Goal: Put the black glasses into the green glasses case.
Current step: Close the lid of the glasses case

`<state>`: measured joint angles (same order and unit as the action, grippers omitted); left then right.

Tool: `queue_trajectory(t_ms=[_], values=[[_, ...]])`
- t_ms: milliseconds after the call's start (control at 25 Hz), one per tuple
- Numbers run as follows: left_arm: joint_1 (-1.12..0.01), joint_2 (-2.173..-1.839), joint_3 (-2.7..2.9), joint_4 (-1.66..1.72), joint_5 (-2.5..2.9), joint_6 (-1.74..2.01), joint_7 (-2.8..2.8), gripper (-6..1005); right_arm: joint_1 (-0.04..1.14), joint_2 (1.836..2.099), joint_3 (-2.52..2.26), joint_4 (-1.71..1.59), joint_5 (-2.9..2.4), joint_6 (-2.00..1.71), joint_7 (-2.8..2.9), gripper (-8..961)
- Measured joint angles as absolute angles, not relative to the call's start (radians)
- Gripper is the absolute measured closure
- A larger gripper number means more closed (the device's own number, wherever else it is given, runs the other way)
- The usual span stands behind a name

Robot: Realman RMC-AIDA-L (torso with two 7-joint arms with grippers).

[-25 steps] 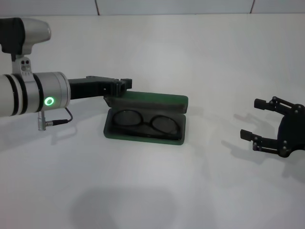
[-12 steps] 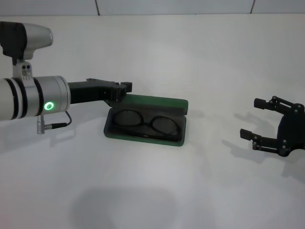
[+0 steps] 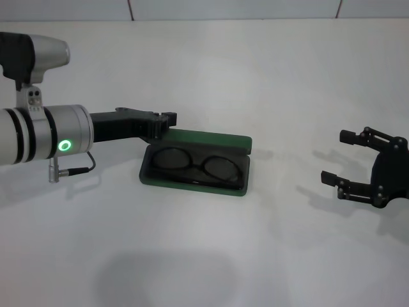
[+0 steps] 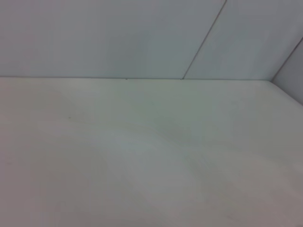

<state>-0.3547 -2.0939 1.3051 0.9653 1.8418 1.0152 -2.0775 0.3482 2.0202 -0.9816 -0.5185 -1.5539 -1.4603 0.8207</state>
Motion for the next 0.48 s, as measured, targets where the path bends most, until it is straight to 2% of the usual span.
queue_trajectory(t_ms=[480], values=[[-0.365, -2.091, 1.298, 0.965, 1.838, 1.066, -2.092, 885, 0.355, 2.022, -0.982, -0.518, -1.554, -1.449, 0.821, 137]])
